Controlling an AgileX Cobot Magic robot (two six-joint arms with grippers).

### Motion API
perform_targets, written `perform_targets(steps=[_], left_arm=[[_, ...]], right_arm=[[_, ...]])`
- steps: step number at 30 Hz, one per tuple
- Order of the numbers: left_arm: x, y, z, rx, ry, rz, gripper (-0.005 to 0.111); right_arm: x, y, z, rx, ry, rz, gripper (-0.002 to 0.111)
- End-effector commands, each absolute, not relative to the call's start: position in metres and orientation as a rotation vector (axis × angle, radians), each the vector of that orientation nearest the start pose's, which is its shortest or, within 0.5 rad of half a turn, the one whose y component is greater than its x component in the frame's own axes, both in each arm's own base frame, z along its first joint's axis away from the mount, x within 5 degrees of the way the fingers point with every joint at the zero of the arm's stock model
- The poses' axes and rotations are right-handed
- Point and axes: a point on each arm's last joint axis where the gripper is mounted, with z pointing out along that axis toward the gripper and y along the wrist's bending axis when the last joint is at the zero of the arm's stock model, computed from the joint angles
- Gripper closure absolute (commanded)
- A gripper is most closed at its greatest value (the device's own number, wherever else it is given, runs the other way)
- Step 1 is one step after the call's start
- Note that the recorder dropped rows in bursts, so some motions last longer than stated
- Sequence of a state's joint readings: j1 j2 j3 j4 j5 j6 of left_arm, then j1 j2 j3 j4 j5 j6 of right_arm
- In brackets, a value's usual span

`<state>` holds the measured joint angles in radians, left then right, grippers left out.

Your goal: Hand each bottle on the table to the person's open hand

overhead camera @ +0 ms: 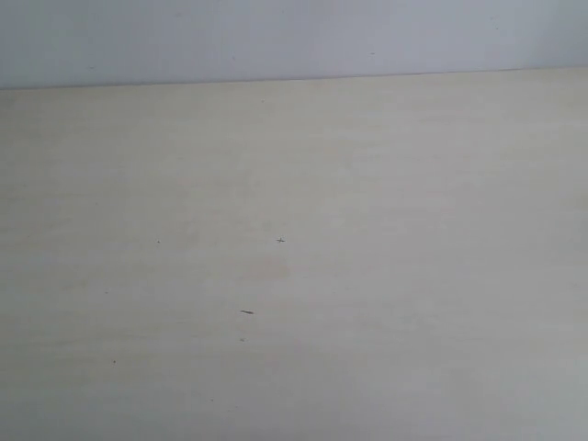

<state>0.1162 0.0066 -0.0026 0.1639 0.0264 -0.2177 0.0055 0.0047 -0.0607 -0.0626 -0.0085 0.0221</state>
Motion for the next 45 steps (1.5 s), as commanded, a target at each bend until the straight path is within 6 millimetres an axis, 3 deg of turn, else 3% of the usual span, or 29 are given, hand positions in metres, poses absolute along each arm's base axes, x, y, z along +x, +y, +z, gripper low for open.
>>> perform_targets(steps=[1,45], left_arm=[[0.0559,0.0070,0.2108,-0.128,1.505,0.059,0.107],[0.0559,0.0070,0.2108,-0.128,1.505,0.059,0.107]], right_arm=[[0.0554,-0.0026,0.2186,0.029,1.423,-0.044,0.108],[0.0562,-0.0029,0.2119,0.002,1.499,-0.079,0.108]])
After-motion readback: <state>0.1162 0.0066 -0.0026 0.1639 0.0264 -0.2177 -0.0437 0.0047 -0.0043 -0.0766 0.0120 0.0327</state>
